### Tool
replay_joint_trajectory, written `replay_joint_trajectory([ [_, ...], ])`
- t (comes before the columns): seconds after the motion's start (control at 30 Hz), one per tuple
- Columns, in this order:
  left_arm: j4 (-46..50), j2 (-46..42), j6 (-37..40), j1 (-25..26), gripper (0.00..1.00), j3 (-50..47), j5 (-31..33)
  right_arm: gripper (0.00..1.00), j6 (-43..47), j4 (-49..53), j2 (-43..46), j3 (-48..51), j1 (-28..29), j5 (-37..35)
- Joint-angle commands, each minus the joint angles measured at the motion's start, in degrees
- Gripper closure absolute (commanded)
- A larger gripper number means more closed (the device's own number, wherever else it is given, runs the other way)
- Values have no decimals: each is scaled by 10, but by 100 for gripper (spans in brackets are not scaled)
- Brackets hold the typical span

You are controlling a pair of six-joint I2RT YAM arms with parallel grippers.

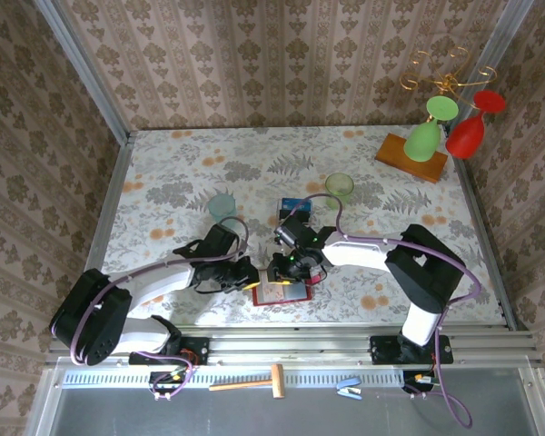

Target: Take the credit cards out of the card holder

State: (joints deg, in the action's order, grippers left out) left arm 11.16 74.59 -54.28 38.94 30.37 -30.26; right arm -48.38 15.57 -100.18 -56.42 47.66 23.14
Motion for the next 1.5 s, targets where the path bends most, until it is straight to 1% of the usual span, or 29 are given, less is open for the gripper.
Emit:
replay_joint_trajectory([
  [0.0, 10, 2, 10, 11, 89, 17, -11, 71, -12, 0, 21, 15, -6, 2],
  [0.37, -21, 35, -1, 28, 90, 11, -16, 71, -10, -2, 31, 36, -23, 7],
  [0.57, -32, 49, -1, 28, 90, -1, -14, 71, -11, -21, 28, 48, -29, 25],
  [0.9, -5, 55, 13, 27, 90, -6, 6, 71, -12, -33, 21, 51, -30, 37],
  [1.47, 7, 65, 19, 27, 92, -8, 13, 71, -13, -42, 7, 63, -33, 44],
])
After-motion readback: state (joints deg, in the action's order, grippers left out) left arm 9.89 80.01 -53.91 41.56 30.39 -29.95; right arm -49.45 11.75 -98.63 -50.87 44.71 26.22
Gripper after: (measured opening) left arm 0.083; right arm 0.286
